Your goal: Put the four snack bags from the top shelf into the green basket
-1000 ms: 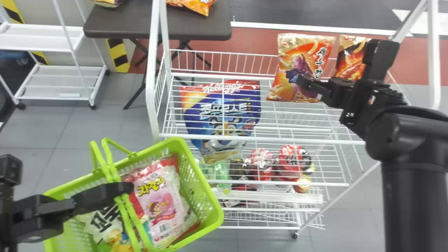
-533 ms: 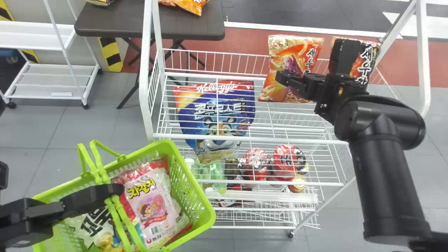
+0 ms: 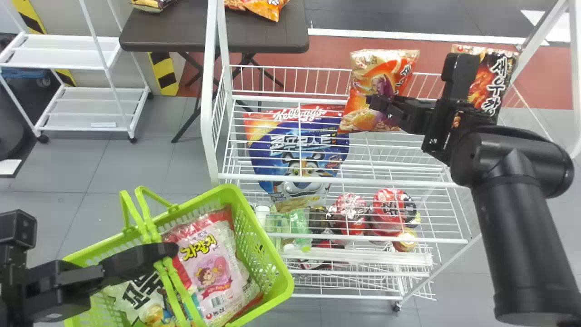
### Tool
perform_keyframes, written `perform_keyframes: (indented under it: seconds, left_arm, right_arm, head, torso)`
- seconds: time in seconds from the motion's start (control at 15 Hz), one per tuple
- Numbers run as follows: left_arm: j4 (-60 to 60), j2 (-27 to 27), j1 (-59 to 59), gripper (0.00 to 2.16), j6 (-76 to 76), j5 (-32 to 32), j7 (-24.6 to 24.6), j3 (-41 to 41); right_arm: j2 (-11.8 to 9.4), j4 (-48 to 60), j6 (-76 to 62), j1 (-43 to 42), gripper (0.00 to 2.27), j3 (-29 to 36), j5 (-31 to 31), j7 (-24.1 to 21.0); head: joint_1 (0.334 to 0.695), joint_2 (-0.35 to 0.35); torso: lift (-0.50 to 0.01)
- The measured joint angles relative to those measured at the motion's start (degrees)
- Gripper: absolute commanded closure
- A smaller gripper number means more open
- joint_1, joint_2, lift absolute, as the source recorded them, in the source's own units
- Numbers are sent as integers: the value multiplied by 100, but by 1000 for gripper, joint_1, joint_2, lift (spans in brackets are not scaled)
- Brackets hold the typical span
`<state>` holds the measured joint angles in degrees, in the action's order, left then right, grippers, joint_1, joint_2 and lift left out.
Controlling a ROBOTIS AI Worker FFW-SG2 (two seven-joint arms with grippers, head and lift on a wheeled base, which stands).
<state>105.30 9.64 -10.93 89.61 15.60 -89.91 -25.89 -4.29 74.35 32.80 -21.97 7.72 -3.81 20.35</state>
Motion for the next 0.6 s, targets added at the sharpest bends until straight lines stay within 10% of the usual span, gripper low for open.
perform_keyframes:
  seconds: [0.6]
  left_arm:
    - [70,21,-142,2148,0,142,0,-94]
  right_arm:
    - [-27,2037,1179,898,2256,385,-640,4]
  head:
    - [695,-66]
  torso:
    - [0]
